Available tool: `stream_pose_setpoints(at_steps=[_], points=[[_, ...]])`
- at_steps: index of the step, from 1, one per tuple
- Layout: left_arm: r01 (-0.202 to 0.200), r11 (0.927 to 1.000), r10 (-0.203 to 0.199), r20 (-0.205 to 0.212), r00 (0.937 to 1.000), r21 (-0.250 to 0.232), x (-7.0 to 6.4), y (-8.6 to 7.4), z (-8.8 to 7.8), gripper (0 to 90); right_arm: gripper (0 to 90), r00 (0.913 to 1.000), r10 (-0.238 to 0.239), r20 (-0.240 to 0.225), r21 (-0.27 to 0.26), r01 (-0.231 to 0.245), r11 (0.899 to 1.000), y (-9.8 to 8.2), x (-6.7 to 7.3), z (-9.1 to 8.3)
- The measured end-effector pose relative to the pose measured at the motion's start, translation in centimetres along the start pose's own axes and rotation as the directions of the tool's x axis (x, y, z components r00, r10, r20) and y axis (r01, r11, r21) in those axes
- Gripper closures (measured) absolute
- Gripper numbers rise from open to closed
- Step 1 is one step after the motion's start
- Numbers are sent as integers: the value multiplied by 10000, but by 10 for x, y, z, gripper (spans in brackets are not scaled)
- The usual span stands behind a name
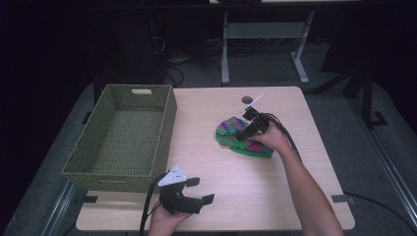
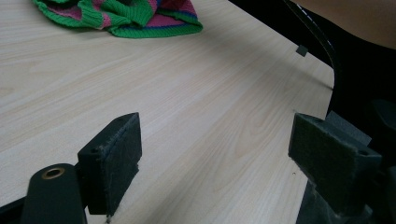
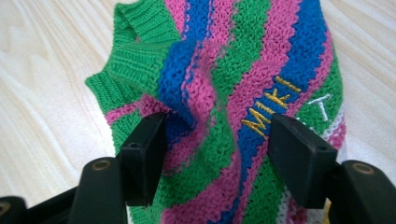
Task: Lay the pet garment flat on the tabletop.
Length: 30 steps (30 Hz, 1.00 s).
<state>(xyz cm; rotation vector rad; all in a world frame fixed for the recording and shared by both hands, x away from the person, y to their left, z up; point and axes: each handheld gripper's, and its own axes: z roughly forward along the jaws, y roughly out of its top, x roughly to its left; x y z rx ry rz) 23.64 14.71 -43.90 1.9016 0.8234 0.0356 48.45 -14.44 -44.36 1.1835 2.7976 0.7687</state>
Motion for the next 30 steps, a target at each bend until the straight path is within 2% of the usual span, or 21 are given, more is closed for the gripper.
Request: stream_pose_setpoints(at_steps=[7,11,15,23,27,30], points=[[-41,10000,41,40,10000,37,-1,0,1,170,466,9953,-347,903,-22,350,9994,-2,8,3],[-44,10000,44,8,10000,31,-2,0,1,170,543,9922,-405,1176,31,404,9992,-2,13,3],[-41,10000,41,-9,10000,52,-2,0,1,170,622,9890,-578,1358,204,556,9982,-1,17,4],[-58,9999,58,-5,10000,95,-3,0,3,170,757,9873,-486,1512,309,444,9985,0,19,4],[-50,10000,50,-40,10000,69,-3,0,2,170,788,9856,-445,1630,322,398,9987,1,21,4],[-46,10000,47,-42,10000,53,-2,0,1,170,799,9884,-356,1477,194,331,9993,-1,19,3]])
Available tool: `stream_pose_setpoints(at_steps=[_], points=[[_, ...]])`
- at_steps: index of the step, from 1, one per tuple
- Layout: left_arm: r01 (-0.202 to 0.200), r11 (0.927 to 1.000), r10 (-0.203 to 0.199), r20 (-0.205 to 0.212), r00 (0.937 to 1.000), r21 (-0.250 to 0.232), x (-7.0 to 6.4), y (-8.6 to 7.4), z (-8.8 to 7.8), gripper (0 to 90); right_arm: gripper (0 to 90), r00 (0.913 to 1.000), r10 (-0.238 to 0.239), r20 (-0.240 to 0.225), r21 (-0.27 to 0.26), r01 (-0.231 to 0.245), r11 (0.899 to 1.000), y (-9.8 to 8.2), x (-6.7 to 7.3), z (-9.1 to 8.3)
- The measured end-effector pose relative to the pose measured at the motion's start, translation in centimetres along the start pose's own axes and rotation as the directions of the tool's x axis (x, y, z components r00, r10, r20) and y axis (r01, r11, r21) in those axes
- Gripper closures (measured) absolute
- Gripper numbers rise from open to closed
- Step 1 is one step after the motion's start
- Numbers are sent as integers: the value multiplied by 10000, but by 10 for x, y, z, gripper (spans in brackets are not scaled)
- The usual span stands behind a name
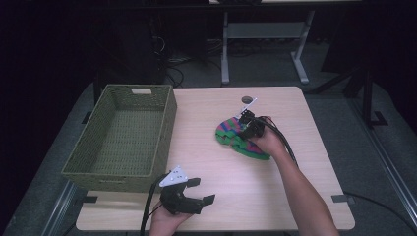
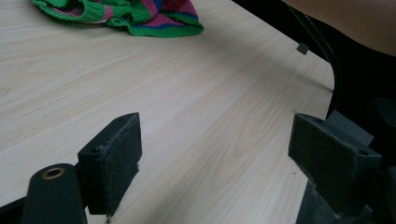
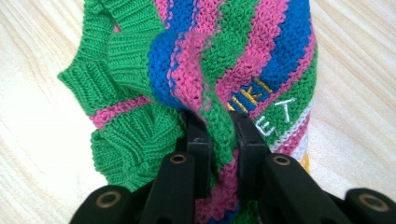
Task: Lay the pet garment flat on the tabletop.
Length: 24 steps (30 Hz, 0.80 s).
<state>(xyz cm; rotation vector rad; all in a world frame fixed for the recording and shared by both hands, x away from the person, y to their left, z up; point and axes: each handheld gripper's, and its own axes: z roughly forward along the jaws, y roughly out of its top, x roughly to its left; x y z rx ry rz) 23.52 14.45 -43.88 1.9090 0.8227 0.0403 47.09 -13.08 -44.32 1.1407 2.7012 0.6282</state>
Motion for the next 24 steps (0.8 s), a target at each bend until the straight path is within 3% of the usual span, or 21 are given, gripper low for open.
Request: stream_pose_setpoints(at_steps=[4,12,19,24], points=[[34,10000,-34,-21,10000,22,2,0,-1,171,804,9981,398,-478,-275,-411,9988,-2,-8,-4],[56,10000,-56,-74,10000,-18,3,0,-2,171,806,9944,415,-976,-764,-491,9959,-4,-8,-21],[252,9995,-251,109,9996,-167,2,0,-3,170,805,9921,366,-1204,-1204,-512,9914,-9,-7,-42],[155,9998,-155,71,9999,-120,2,0,-3,171,805,9904,313,-1349,-1343,-495,9897,-14,-6,-53]])
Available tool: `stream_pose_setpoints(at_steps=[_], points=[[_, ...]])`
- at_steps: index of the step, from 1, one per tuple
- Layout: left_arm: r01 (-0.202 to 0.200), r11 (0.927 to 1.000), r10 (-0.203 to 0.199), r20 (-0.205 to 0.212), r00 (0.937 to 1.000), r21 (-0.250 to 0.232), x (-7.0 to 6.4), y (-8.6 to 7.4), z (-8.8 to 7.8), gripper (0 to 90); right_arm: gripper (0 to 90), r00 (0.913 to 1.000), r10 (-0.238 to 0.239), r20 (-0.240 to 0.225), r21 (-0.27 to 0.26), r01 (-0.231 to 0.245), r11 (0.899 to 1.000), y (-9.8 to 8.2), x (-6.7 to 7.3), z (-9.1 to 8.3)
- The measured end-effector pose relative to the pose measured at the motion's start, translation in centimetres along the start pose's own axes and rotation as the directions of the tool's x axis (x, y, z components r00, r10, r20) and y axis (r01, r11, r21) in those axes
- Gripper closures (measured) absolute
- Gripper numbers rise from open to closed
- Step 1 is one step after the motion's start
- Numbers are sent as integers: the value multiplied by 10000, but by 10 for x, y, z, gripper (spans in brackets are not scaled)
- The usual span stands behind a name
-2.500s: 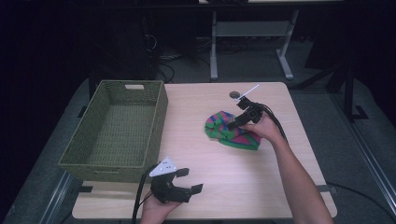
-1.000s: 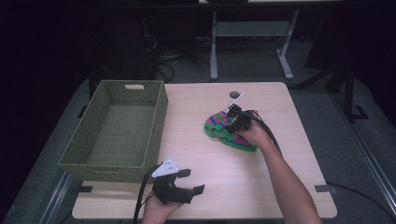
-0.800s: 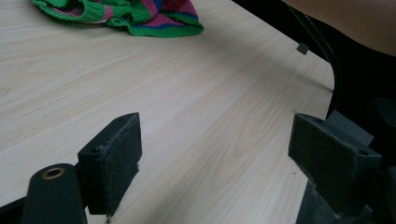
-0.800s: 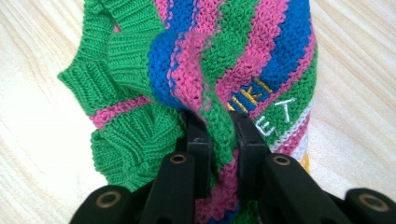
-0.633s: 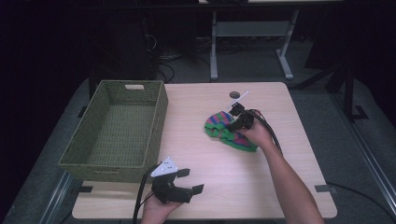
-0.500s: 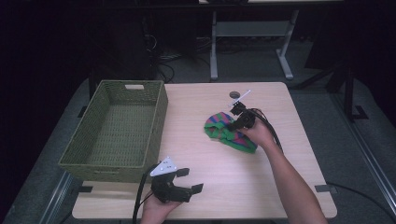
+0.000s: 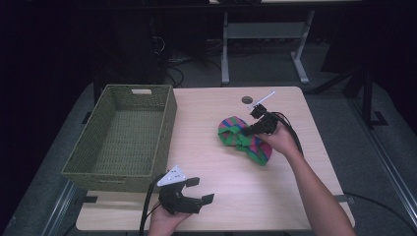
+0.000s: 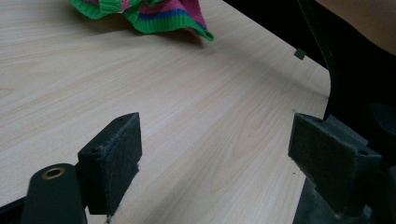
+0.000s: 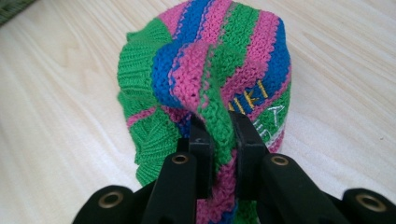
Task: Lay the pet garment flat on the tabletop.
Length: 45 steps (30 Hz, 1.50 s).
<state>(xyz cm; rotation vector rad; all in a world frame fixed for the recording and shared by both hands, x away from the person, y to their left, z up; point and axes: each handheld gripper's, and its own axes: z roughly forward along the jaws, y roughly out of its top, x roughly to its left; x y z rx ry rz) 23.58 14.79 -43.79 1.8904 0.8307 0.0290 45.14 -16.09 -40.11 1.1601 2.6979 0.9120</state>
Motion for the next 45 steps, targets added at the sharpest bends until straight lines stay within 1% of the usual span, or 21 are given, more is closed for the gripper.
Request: stream_pose_setpoints(at_steps=[2,4,7,8,12,15,21,24,25,27,30,34,38,40,43,45], points=[[44,10000,-44,3,10000,-1,0,0,0,171,805,10000,-24,-79,-114,24,9999,-1,1,-6],[154,9998,-153,87,9998,-102,-1,0,-1,170,805,9998,6,-175,-262,-11,9997,-1,2,-12],[215,9996,-213,102,9997,-198,-2,0,-2,170,805,9993,-47,-361,-442,31,9990,-2,5,-21],[150,9998,-149,99,9998,-148,-1,0,-2,170,804,9991,-115,-420,-475,95,9988,-3,6,-23],[142,9998,-140,116,9998,-137,-1,1,-1,170,804,9974,-213,-695,-592,172,9981,-4,11,-33],[154,9998,-153,62,9999,-148,-2,0,-1,169,804,9960,-400,-795,-760,340,9965,-6,15,-40],[123,9998,-122,55,9999,-176,-1,0,-2,170,804,9932,-501,-1047,-1039,392,9938,-8,23,-54],[24,9996,-25,-41,10000,-277,-2,1,-2,170,804,9919,-633,-1106,-1119,509,9924,-10,25,-57],[-18,9994,16,-46,10000,-354,-3,1,-3,170,804,9917,-587,-1141,-1113,460,9927,-11,26,-58],[-231,9989,226,-128,9997,-411,-4,2,-4,170,804,9902,-657,-1228,-1158,515,9919,-13,27,-59],[-250,9988,246,-103,9996,-419,-5,2,-4,170,803,9890,-770,-1261,-1206,617,9908,-15,31,-62],[-339,9991,337,-124,9994,-238,-6,2,-3,170,803,9876,-895,-1289,-1163,746,9904,-19,37,-64],[-347,9990,344,-120,9993,-271,-5,2,-4,170,803,9859,-959,-1368,-1153,803,9901,-24,41,-64],[-313,9989,309,-106,9995,-342,-5,2,-4,170,803,9859,-1051,-1305,-1171,900,9890,-25,44,-64],[-278,9991,275,-100,9996,-333,-4,2,-5,170,803,9812,-1239,-1477,-1275,1054,9862,-28,51,-66],[-297,9990,293,-124,9995,-348,-4,2,-4,170,803,9799,-1326,-1493,-1298,1135,9850,-29,54,-67]])
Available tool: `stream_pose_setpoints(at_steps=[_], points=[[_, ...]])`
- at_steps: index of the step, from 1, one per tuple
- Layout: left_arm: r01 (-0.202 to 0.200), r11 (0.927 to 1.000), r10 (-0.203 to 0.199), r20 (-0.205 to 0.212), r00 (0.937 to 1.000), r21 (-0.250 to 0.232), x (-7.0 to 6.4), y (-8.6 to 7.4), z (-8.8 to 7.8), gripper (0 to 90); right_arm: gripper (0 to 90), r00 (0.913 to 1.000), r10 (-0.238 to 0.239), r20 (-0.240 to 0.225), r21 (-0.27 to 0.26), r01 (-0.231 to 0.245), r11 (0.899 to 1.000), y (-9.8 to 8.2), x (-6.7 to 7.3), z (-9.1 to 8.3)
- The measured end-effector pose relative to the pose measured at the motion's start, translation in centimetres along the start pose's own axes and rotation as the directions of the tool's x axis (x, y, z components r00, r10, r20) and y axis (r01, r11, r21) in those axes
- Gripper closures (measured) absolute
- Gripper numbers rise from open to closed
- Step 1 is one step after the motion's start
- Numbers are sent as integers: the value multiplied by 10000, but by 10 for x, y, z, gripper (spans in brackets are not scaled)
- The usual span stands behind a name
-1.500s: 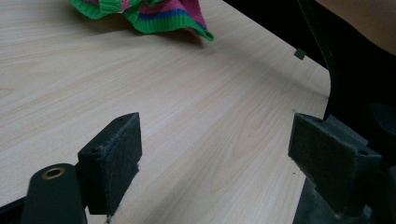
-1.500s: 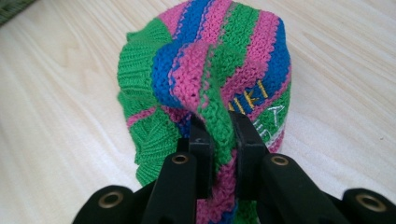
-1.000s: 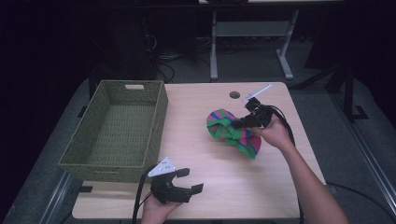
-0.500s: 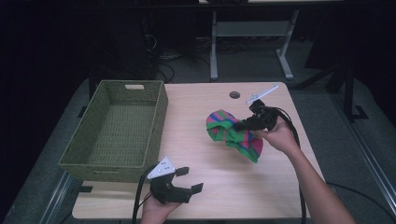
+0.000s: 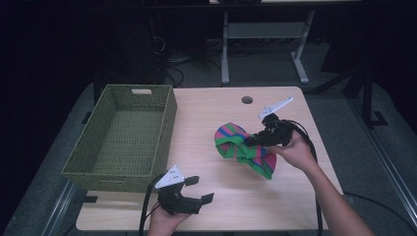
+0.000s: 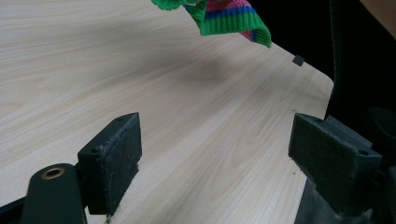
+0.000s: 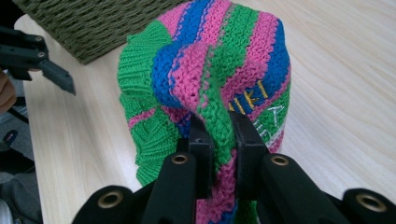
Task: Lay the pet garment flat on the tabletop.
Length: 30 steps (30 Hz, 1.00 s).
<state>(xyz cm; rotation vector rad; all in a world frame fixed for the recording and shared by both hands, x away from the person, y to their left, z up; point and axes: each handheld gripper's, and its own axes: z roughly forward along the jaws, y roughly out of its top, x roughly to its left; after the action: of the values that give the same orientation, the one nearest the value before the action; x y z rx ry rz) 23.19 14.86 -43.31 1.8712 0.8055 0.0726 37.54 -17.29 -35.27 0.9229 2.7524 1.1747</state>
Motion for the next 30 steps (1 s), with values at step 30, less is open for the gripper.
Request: stream_pose_setpoints(at_steps=[30], points=[[-134,9994,128,-176,9998,-331,-2,1,-5,170,800,9986,-382,-369,91,385,9992,-30,31,12]])
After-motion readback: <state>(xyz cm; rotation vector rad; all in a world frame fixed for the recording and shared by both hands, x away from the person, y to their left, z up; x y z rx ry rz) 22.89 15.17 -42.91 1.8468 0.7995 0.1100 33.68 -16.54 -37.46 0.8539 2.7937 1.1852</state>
